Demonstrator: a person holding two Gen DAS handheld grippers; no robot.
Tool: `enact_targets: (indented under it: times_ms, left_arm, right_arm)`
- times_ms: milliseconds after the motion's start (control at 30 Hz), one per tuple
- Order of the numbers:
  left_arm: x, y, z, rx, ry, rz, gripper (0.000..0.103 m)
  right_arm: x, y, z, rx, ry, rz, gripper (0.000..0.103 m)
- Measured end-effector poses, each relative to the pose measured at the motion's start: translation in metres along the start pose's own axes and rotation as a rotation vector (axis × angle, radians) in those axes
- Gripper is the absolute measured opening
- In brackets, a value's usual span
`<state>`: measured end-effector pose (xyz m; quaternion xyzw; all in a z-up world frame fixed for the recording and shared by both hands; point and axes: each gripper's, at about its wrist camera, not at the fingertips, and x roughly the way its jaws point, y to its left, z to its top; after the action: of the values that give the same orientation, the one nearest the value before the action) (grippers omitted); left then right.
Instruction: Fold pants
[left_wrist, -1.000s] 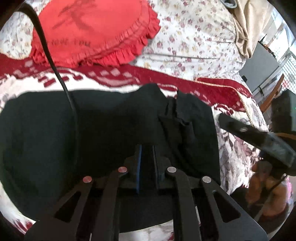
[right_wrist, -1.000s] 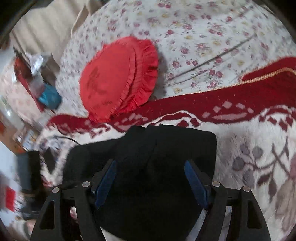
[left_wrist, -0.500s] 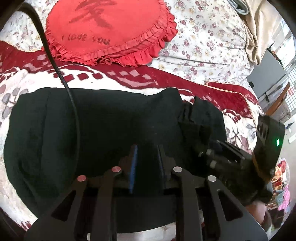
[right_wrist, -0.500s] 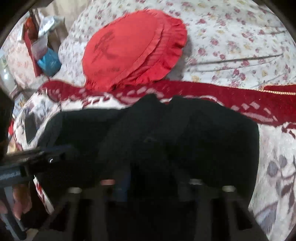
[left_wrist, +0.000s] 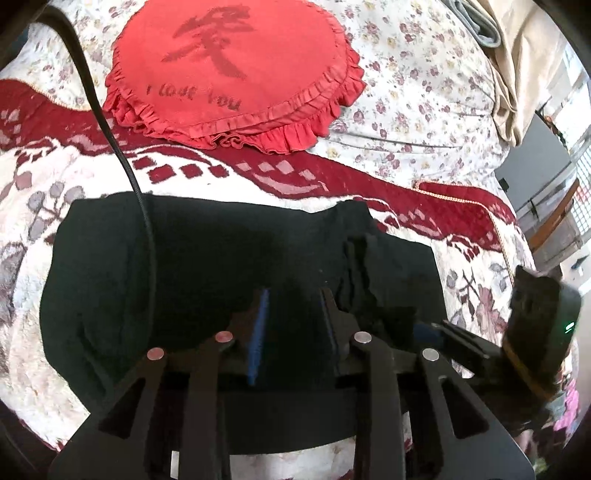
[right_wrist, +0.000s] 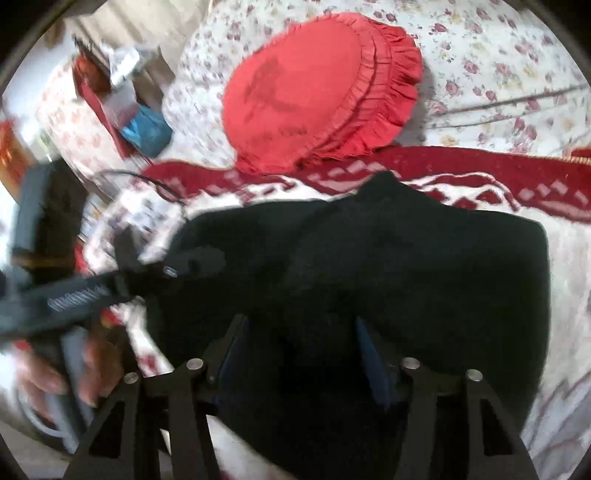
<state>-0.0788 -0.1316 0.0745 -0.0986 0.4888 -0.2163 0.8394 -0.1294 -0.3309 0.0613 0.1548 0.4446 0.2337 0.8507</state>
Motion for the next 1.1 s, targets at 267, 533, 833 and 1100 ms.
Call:
enact_targets:
  times_ms: [267,533,833,1100]
  left_arm:
    - [0.004,-0.03,0.01,0.063,-0.009,-0.04,0.025]
    - [0.028,-0.076,0.007,0.162,0.041,-0.1,0.045]
    - [0.056,-0.059,-0.01,0.145,0.113,-0.037,0.047]
    - [0.041,-0.046,-0.013,0.103,0.097,-0.041,0.046]
  right_arm:
    - [-0.087,-0.039,0.024,0.019,-0.144,-0.262,0.051]
    - [-0.038,-0.066,0.03,0.004,-0.035,-0.327,0.043]
    - [-0.018,-0.082,0.034,0.037,0.011,-0.374,0.044]
    - [-0.047,-0.037,0.01,-0.024,-0.006,-0.322,0.044]
